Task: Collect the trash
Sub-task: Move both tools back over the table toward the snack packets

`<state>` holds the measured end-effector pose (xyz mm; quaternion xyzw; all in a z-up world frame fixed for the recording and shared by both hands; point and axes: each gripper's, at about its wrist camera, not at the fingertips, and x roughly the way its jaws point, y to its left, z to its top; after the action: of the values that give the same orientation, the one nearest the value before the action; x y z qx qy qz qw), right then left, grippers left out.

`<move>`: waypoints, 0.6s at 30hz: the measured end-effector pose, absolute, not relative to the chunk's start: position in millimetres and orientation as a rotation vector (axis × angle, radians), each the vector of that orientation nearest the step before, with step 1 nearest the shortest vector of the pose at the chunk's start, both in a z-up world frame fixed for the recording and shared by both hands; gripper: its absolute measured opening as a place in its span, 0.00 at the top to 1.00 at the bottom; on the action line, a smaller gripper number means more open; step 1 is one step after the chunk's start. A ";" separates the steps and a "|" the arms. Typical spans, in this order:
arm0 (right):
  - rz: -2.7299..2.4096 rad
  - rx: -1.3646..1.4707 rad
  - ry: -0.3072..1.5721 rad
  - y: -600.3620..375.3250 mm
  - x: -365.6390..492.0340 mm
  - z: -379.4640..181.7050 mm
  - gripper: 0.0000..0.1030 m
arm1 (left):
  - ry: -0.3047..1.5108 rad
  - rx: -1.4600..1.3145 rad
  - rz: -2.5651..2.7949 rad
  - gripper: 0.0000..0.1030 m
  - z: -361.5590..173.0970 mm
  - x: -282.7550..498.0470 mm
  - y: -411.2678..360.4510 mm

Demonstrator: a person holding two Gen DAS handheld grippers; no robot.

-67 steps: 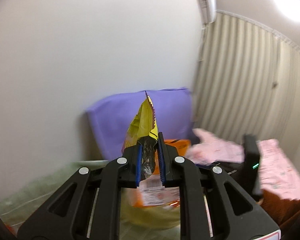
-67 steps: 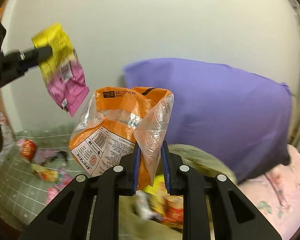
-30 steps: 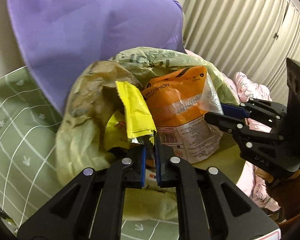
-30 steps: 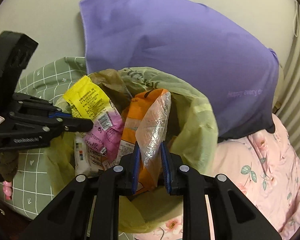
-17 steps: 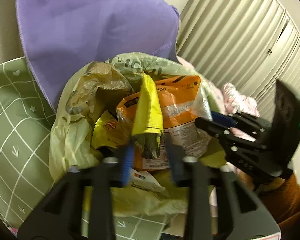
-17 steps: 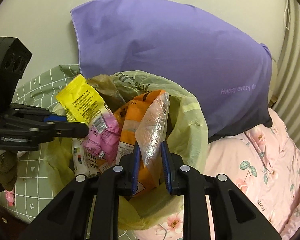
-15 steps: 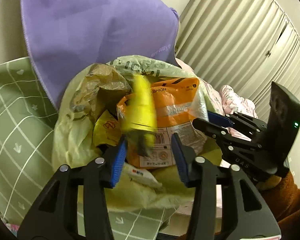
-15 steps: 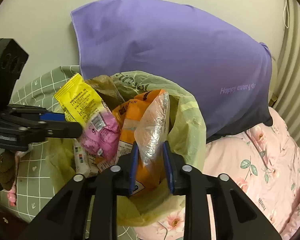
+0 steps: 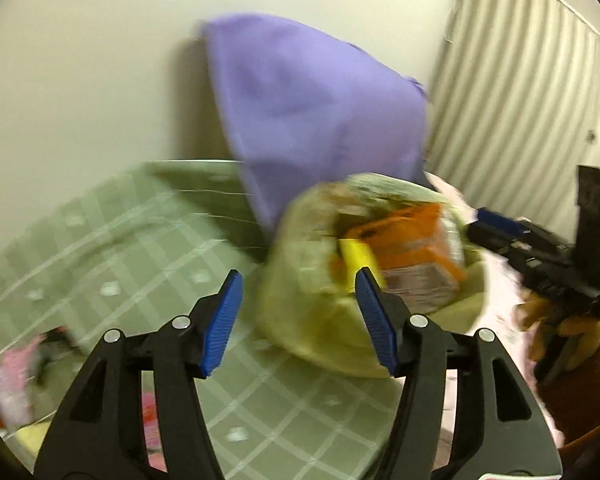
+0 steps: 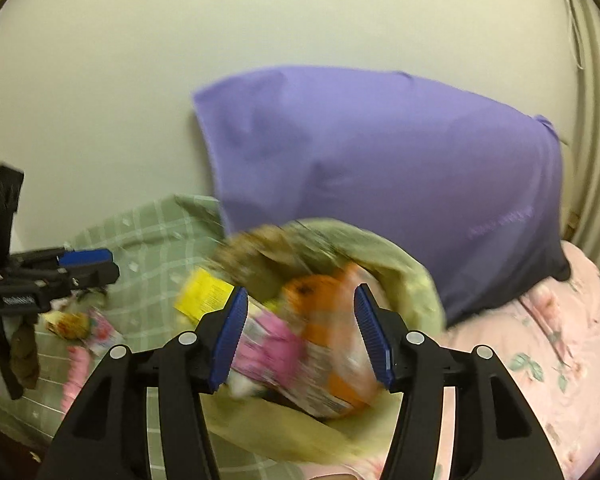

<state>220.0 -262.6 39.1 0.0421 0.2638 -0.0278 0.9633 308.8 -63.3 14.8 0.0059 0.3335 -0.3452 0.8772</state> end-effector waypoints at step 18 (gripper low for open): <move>0.377 0.065 0.623 -149.8 285.0 11.5 0.38 | 0.673 -0.242 0.198 0.46 -47.9 282.3 207.7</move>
<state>285.0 -149.8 11.5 0.0317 0.3044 0.1843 0.9340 282.3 207.7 -47.9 -0.1184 0.3288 0.0967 0.9320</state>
